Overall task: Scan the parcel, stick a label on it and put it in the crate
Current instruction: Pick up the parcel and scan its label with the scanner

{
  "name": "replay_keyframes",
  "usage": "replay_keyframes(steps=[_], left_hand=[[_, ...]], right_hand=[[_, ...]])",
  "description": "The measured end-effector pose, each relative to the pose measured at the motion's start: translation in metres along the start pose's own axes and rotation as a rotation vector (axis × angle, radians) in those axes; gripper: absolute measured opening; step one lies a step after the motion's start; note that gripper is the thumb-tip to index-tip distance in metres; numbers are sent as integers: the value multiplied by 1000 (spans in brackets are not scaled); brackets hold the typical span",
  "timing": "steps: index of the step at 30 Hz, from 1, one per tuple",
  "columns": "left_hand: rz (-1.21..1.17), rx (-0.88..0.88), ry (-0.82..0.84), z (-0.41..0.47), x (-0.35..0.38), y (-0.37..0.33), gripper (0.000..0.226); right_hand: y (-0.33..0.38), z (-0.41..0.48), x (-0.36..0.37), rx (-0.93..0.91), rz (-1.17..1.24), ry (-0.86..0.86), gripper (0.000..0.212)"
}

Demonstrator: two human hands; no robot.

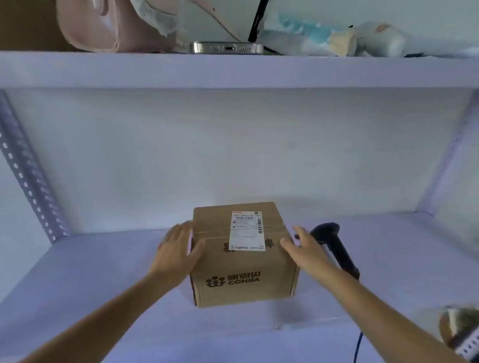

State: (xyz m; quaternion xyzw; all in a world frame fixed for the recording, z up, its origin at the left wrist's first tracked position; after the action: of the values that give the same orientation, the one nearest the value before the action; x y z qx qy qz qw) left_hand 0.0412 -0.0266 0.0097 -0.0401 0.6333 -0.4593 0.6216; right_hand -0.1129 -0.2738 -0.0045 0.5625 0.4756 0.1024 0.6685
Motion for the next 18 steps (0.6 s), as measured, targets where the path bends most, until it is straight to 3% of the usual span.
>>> replay_keyframes(steps=[4,6,8,12,18], left_hand=[[-513,-327,172,-12,31,33,85],[-739,-391,254,-17,47,33,60],[-900,-373,280,-21,55,31,51],[-992,-275,394,-25,58,31,43],[-1018,-206,373,-32,58,39,74]], right_hand=[[-24,-10,15,126,186,49,55],[-22,-12,18,128,250,71,40],[-18,-14,15,89,297,67,28],[-21,-23,15,-7,362,78,24],[-29,-39,16,-164,457,25,23]])
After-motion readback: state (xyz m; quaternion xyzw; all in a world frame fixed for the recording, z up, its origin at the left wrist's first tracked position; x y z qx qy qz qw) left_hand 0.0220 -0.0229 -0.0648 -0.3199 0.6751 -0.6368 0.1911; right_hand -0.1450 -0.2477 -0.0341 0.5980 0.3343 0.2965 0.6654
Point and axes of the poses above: each hand's wrist, its own z-axis towards the middle knuckle, its own x-axis out of the palm, y = z × x, the point moved 5 cm from there along z, towards the middle knuckle
